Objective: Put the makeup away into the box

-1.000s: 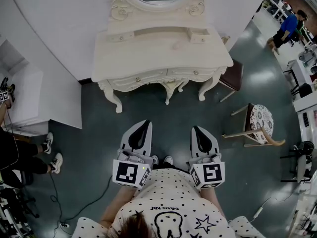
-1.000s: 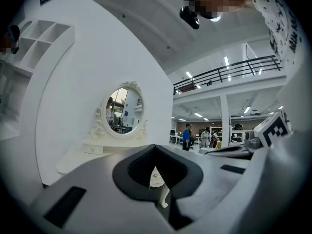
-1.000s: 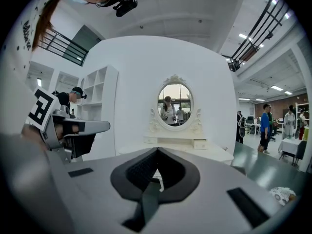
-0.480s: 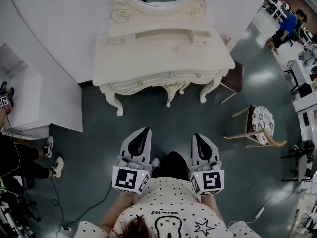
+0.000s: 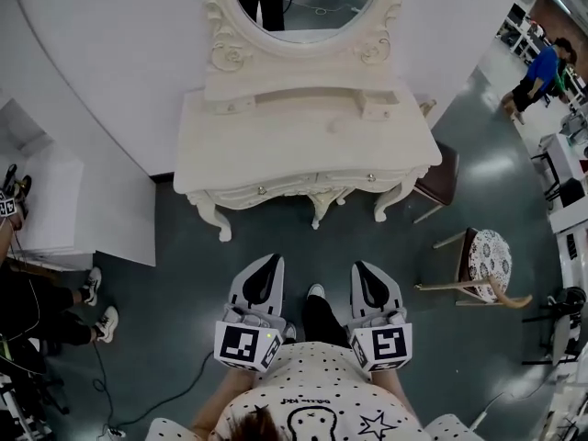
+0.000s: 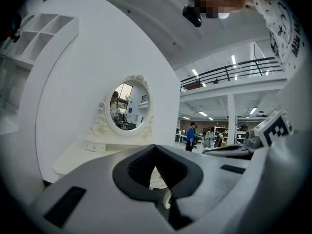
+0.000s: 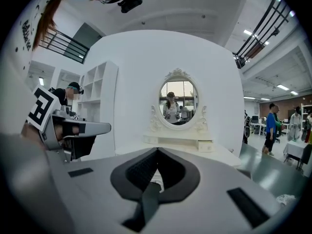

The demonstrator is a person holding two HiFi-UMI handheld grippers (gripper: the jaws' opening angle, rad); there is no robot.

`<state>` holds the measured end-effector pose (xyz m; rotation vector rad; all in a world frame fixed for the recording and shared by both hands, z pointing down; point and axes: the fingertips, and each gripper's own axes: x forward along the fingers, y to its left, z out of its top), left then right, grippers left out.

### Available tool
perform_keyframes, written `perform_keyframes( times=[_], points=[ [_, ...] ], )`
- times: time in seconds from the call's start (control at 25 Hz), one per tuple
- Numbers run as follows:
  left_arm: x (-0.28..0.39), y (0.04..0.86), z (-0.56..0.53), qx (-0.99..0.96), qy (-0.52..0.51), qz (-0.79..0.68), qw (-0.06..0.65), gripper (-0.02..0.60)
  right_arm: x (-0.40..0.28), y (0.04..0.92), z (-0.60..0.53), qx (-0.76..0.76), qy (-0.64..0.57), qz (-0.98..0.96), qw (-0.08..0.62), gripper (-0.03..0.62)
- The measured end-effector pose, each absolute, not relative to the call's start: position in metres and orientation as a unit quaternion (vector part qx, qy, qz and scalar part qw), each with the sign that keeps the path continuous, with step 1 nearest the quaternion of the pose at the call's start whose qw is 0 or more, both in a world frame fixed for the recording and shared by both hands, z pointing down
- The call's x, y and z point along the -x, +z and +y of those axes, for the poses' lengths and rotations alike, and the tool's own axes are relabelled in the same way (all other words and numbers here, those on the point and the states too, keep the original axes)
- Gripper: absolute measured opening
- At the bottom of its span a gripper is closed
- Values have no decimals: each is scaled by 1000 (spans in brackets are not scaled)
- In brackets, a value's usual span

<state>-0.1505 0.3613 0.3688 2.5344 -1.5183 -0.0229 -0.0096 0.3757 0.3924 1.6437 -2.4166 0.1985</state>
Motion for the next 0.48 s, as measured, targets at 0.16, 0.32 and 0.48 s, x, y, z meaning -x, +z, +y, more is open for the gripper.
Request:
perform_keyframes(
  times=[0.16,0.32,0.48],
  points=[
    [138,361,332,-847,-17,-525,84,-5,-4,389,341,-545,66,-830,97,6],
    [122,356,308,-845,-20,-529,78,-5,-18,386,311,-537,63,-836,92,6],
    [105,357,288,-842,-27,-533,71,-5,-35,387,291,-532,56,-840,89,6]
  ],
)
